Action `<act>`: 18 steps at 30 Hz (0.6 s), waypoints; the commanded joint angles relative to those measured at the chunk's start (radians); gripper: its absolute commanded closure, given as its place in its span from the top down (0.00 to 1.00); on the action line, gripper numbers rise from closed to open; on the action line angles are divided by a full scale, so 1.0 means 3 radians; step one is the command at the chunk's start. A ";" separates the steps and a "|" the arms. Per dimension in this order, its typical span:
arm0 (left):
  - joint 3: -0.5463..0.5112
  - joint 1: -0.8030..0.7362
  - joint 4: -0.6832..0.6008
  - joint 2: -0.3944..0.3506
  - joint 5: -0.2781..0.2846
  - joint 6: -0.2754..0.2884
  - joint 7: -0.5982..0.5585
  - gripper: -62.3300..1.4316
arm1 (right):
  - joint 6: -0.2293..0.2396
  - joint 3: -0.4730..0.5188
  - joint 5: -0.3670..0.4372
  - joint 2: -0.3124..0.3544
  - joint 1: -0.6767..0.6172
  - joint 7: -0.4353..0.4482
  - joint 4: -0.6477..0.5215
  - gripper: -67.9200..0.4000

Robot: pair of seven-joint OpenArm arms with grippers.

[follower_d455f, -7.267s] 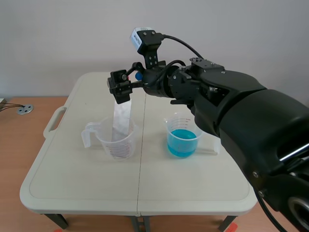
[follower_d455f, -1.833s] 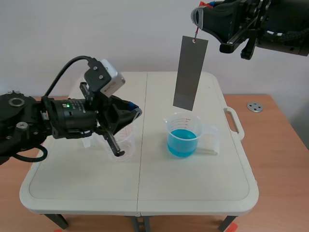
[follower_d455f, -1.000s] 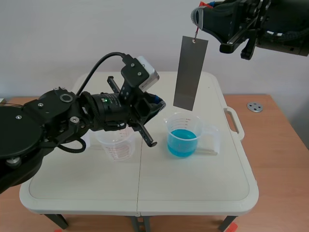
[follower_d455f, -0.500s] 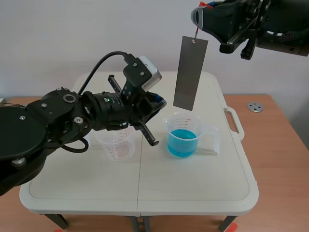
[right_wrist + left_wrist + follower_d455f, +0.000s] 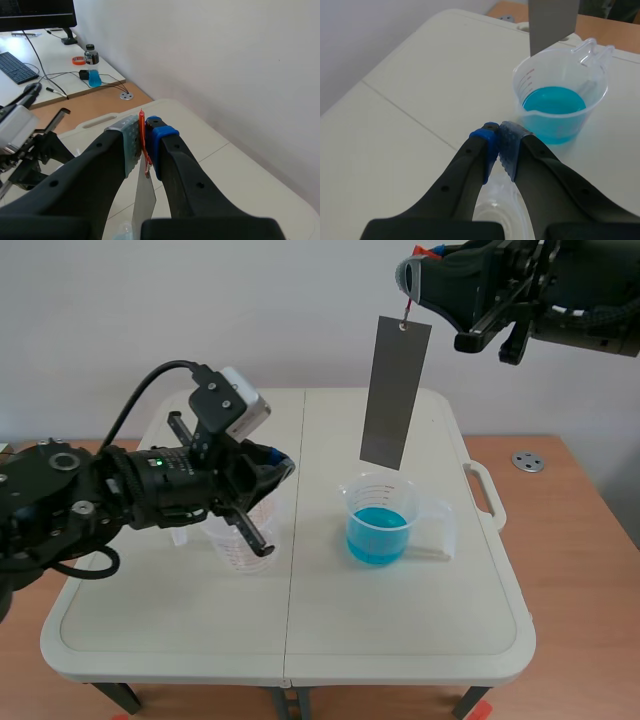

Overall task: Hold the metal plate by the orange handle, dip it into the blue solution, take it out and point at it, then put the plate back in the beaker on the left.
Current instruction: 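Lower the plate into the blue solution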

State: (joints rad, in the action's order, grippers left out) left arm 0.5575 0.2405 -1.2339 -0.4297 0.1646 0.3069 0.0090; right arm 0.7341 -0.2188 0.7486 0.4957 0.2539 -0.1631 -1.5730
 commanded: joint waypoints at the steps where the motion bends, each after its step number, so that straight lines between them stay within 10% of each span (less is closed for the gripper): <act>1: -0.0148 -0.0132 -0.0189 -0.0121 0.0106 -0.0018 -0.0064 0.04 | 0.0000 0.0015 0.0032 0.0027 0.0056 0.0057 -0.0048 0.03; 18: -0.1737 -0.2060 -0.1278 -0.0675 0.0376 -0.0018 -0.0253 0.05 | 0.0001 0.0011 -0.0264 -0.0183 -0.0036 0.0065 0.0159 0.03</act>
State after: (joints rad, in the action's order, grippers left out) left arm 0.0471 -0.3641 -1.6051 -0.6296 0.2668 0.3069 -0.0521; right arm 0.7341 -0.2188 0.6613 0.4381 0.2207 -0.1619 -1.5246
